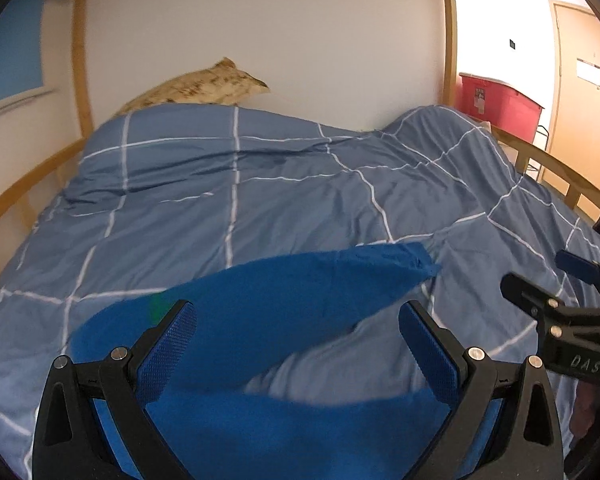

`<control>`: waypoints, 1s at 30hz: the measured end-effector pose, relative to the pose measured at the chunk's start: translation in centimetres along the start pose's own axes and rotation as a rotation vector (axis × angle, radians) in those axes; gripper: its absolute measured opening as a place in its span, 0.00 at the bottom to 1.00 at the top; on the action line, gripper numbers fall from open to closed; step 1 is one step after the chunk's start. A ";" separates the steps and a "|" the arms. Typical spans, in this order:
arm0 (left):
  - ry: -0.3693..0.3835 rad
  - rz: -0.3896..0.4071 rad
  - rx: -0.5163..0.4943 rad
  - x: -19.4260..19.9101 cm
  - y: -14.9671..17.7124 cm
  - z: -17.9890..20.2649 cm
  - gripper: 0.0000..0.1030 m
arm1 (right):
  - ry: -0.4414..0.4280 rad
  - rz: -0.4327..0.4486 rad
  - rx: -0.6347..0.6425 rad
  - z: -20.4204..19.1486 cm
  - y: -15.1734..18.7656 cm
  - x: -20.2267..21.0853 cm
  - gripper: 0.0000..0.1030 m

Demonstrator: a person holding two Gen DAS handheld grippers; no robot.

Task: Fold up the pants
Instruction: 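Lower the right gripper to the pant leg cuff and close on it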

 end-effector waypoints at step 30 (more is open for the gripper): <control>-0.105 -0.374 -0.050 -23.0 -3.5 4.4 1.00 | -0.119 -0.525 -0.148 6.8 -1.3 -27.4 0.65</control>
Point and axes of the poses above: each gripper's, at about its wrist camera, not at the fingertips, and x roughly against the way its jaws point, z to its right, y to its underside, the point moved 9 cm from there along -x, roughly the way its jaws point, and after that the axes turned 4 degrees about x, right-handed, at the moved point
